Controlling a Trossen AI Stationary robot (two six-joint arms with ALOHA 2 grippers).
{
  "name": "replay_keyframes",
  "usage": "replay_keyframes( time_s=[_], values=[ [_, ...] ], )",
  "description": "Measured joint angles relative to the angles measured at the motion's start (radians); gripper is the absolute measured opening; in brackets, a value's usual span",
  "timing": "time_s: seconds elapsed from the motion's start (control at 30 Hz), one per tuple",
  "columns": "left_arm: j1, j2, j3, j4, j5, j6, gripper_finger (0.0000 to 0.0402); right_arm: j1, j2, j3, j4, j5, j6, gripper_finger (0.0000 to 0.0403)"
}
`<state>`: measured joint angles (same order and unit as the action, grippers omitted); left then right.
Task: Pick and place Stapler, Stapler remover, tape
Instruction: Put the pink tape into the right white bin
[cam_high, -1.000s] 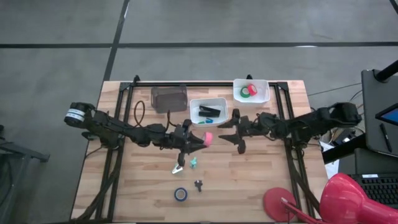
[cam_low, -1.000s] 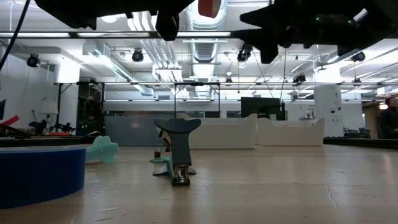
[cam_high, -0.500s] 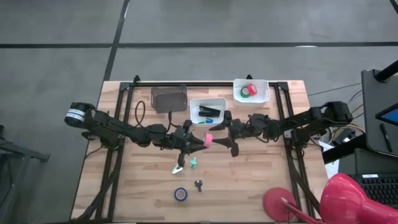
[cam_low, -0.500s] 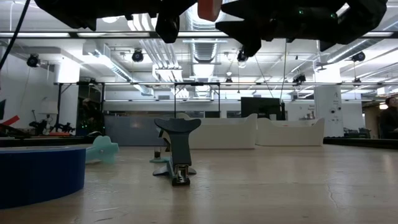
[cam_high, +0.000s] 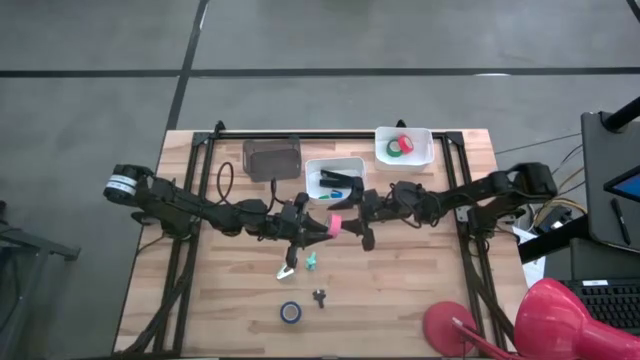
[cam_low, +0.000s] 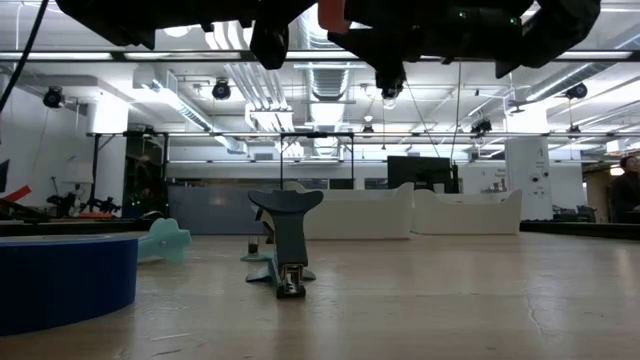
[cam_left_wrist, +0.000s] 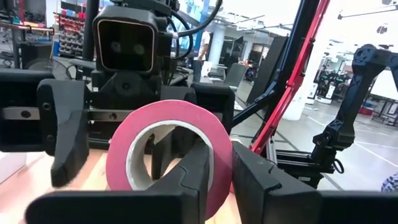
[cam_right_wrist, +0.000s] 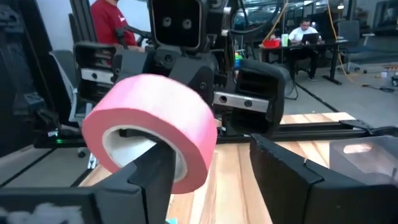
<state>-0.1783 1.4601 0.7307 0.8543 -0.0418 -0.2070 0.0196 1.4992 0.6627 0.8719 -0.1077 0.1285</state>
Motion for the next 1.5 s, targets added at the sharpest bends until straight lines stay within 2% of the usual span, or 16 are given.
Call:
replay_keyframes(
  time_s=[0.1,0.4,0.57,0.8,0.9,1.07,1.2,1.3,1.5],
  values=[
    [0.0,0.0,0.0,-0.01,-0.001,-0.002,0.0054,0.001,0.023,0.014,-0.001,-0.008,-0.012,0.0167],
    [0.0,0.001,0.0,-0.032,-0.012,-0.003,0.0078,0.0,0.006,0.008,-0.017,-0.008,-0.036,0.0037],
    [0.0,0.0,0.0,-0.045,-0.037,-0.06,0.0092,-0.007,-0.049,0.008,-0.155,0.004,-0.059,0.0034],
    [0.0,-0.003,0.0,-0.072,-0.039,-0.066,0.0123,-0.044,-0.204,0.007,-0.407,0.042,-0.063,0.0049],
    [0.0,-0.003,0.0,-0.089,-0.039,-0.068,0.0131,-0.047,-0.279,0.006,-0.546,0.157,-0.081,0.0048],
    [0.0,-0.003,0.0,-0.115,-0.039,-0.084,0.0131,-0.064,-0.378,0.001,-0.827,0.557,-0.058,0.0045],
    [0.0,-0.003,0.0,-0.13,-0.039,-0.092,0.0131,-0.107,-0.413,-0.019,-0.91,0.82,-0.001,0.0051],
    [0.0,-0.003,0.0,-0.14,-0.039,-0.097,0.0132,-0.174,-0.416,-0.028,-0.907,0.878,0.008,0.0053],
    [0.0,-0.003,0.0,-0.153,-0.039,-0.13,0.0131,-0.36,-0.34,-0.031,-0.938,0.852,0.087,0.0052]
  ],
)
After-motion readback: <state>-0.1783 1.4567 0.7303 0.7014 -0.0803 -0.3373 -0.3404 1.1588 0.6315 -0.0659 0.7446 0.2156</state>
